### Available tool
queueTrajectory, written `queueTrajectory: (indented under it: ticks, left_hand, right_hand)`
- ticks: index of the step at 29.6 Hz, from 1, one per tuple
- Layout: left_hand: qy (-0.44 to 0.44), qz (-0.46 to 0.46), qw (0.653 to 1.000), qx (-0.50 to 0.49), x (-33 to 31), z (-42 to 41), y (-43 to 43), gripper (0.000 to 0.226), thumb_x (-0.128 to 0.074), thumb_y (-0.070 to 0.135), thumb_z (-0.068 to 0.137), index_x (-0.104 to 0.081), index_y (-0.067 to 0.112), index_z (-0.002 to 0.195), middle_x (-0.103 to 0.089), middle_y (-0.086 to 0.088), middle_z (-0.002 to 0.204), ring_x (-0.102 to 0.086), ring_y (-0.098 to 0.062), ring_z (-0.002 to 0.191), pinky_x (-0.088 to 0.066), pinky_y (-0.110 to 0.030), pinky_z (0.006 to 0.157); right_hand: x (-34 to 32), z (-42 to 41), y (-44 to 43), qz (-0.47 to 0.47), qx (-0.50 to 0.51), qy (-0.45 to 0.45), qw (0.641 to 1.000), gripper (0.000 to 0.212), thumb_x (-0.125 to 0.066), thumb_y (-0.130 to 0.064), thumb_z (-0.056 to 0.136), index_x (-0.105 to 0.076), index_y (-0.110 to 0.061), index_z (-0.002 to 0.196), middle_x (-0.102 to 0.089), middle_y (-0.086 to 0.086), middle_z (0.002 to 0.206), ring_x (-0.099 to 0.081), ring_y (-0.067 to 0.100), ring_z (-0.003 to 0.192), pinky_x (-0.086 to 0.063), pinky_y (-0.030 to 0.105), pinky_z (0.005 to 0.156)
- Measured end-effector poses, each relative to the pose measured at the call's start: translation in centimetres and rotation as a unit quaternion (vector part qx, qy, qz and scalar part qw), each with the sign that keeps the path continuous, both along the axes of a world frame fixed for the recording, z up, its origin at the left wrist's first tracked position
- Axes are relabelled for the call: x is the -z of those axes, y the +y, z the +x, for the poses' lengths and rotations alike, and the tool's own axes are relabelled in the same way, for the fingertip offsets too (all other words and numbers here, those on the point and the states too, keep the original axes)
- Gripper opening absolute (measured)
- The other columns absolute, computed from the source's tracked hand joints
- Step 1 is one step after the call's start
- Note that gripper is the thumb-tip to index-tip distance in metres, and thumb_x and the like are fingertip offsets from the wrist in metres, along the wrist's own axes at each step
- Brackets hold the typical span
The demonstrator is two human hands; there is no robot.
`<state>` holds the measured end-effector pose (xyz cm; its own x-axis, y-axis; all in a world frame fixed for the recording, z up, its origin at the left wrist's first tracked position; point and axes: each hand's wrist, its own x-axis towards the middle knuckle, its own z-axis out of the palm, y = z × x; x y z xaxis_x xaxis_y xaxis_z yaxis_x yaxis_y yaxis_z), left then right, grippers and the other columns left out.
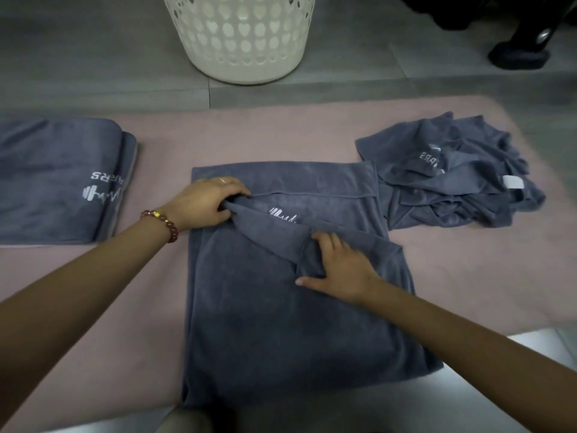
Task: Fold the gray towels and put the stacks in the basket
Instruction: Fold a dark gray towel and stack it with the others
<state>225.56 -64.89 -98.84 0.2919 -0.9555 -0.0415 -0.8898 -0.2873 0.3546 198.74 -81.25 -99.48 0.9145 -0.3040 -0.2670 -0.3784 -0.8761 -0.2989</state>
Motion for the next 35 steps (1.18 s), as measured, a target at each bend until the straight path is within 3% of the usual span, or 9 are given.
queueTrajectory:
  ticks: [3, 6, 9, 12, 14, 19, 26, 32, 35]
  left_hand:
    - [0.008, -0.034, 0.999, -0.012, 0.5, -0.3, 1.0, 0.019, -0.064, 0.006, 0.080, -0.061, 0.009, 0.099, -0.060, -0.007, 0.114, -0.056, -0.025, 0.107, -0.039, -0.027, 0.090]
    - [0.013, -0.036, 0.998, -0.050, -0.2, 0.3, 1.7, 0.026, -0.058, 0.036, 0.082, -0.062, 0.010, 0.077, -0.067, -0.005, 0.090, -0.062, -0.022, 0.083, -0.040, -0.028, 0.079]
    - [0.137, -0.076, 0.976, -0.150, -2.2, 0.8, 1.8, 0.043, -0.048, 0.051, 0.081, -0.044, 0.016, 0.057, -0.043, 0.004, 0.055, -0.040, -0.005, 0.051, -0.032, -0.023, 0.055]
    - [0.171, -0.161, 0.942, -0.239, -3.0, 2.0, 1.3, 0.045, -0.067, 0.032, 0.084, -0.040, 0.013, 0.054, -0.035, 0.003, 0.053, -0.032, -0.004, 0.049, -0.025, -0.022, 0.047]
    - [0.188, -0.156, 0.933, -0.266, -2.9, 3.1, 0.6, 0.041, -0.073, 0.025, 0.081, -0.044, 0.012, 0.056, -0.038, 0.001, 0.055, -0.033, -0.004, 0.053, -0.026, -0.021, 0.048]
    - [0.144, -0.085, 0.954, -0.247, -1.2, 4.2, -1.6, 0.027, -0.078, 0.019, 0.075, -0.053, 0.019, 0.065, -0.057, -0.004, 0.070, -0.049, -0.017, 0.068, -0.036, -0.023, 0.058]
    - [0.175, -0.049, 0.951, -0.249, 1.4, 5.5, -2.9, 0.016, -0.064, 0.024, 0.088, -0.061, 0.010, 0.080, -0.062, -0.008, 0.082, -0.054, -0.020, 0.078, -0.041, -0.029, 0.071]
    - [0.218, -0.139, 0.907, -0.332, 1.6, 5.6, -2.9, 0.013, -0.068, 0.005, 0.083, -0.057, 0.010, 0.079, -0.054, 0.001, 0.075, -0.047, -0.006, 0.067, -0.037, -0.006, 0.057]
    - [0.146, -0.066, 0.942, -0.296, 2.6, 5.9, -2.4, 0.011, -0.072, 0.005, 0.078, -0.064, 0.002, 0.085, -0.063, -0.013, 0.086, -0.053, -0.019, 0.080, -0.034, -0.021, 0.067]
  right_hand:
    - [1.4, 1.0, 0.7, -0.107, -0.077, -0.035, 0.991, 0.063, -0.067, -0.039, 0.079, -0.042, -0.022, 0.134, -0.050, 0.014, 0.120, -0.061, 0.033, 0.092, -0.051, 0.039, 0.071]
    - [0.7, 1.2, -1.0, -0.056, -0.121, -0.111, 0.985, 0.036, -0.062, -0.020, 0.069, -0.054, -0.020, 0.105, -0.064, 0.005, 0.089, -0.063, 0.026, 0.064, -0.047, 0.031, 0.049]
    - [-2.1, 1.7, -3.9, 0.220, 0.014, -0.144, 0.965, 0.021, -0.047, -0.032, 0.070, -0.050, -0.022, 0.088, -0.053, -0.008, 0.077, -0.051, 0.007, 0.070, -0.042, 0.027, 0.068]
    - [-4.5, 3.0, -6.9, 0.350, 0.163, -0.313, 0.868, 0.004, -0.048, -0.022, 0.073, -0.045, -0.020, 0.072, -0.044, -0.011, 0.067, -0.040, -0.003, 0.063, -0.035, 0.016, 0.062]
    - [-5.8, 4.3, -8.6, 0.387, 0.268, -0.349, 0.810, 0.014, -0.046, -0.021, 0.077, -0.040, -0.018, 0.065, -0.041, -0.009, 0.062, -0.038, 0.002, 0.060, -0.034, 0.019, 0.057]
    - [-4.4, 8.3, -12.7, 0.367, 0.441, -0.228, 0.787, 0.024, -0.056, -0.027, 0.088, -0.051, -0.013, 0.069, -0.052, 0.007, 0.072, -0.051, 0.018, 0.068, -0.041, 0.024, 0.060]
    - [-3.0, 10.3, -16.9, 0.281, 0.367, 0.026, 0.886, 0.027, -0.046, 0.009, 0.082, -0.056, -0.015, 0.081, -0.048, 0.005, 0.072, -0.047, 0.016, 0.067, -0.044, 0.025, 0.056]
    - [-1.7, 11.1, -18.3, 0.204, 0.328, -0.067, 0.920, 0.034, -0.040, 0.008, 0.086, -0.067, -0.004, 0.102, -0.064, 0.011, 0.083, -0.054, 0.019, 0.070, -0.043, 0.011, 0.041]
    - [-0.3, 10.8, -18.0, 0.068, 0.214, -0.034, 0.974, 0.043, -0.039, 0.011, 0.082, -0.063, -0.002, 0.115, -0.062, 0.017, 0.119, -0.058, 0.027, 0.103, -0.046, 0.015, 0.081]
